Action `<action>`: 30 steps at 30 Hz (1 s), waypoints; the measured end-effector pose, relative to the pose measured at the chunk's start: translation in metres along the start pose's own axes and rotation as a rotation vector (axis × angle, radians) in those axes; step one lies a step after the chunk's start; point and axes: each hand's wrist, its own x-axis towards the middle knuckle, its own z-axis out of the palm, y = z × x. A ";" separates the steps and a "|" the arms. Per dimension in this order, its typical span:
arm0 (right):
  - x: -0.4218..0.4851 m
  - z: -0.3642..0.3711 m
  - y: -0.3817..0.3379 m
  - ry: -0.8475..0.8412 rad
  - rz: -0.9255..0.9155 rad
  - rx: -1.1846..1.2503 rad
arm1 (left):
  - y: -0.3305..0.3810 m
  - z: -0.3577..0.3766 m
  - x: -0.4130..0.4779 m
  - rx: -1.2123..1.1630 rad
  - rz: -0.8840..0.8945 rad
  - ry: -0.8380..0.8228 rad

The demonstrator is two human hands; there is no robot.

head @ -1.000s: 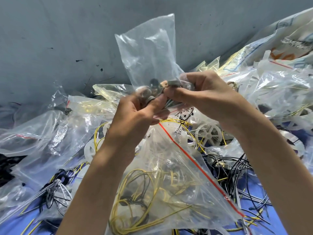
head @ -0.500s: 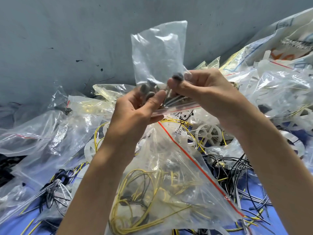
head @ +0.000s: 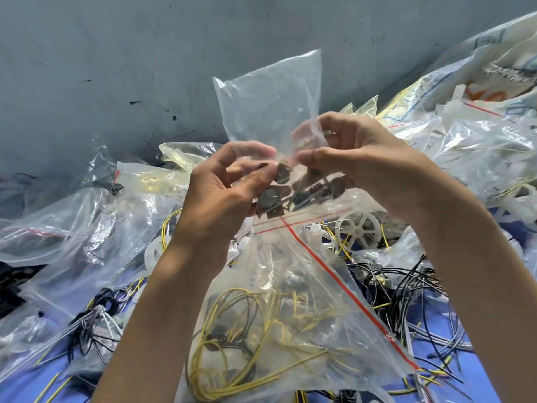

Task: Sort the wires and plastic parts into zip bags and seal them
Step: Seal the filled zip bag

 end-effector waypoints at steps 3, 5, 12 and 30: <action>-0.002 -0.003 0.000 -0.063 0.002 0.007 | -0.002 -0.001 0.000 0.047 0.042 0.013; -0.002 -0.003 0.000 -0.085 -0.035 0.002 | -0.003 0.000 0.000 0.045 0.048 0.024; -0.003 -0.003 -0.001 -0.112 -0.082 -0.032 | -0.001 0.000 0.002 0.020 0.052 0.001; -0.002 0.010 -0.002 0.093 -0.320 -0.131 | 0.003 0.000 0.001 -0.111 -0.133 -0.122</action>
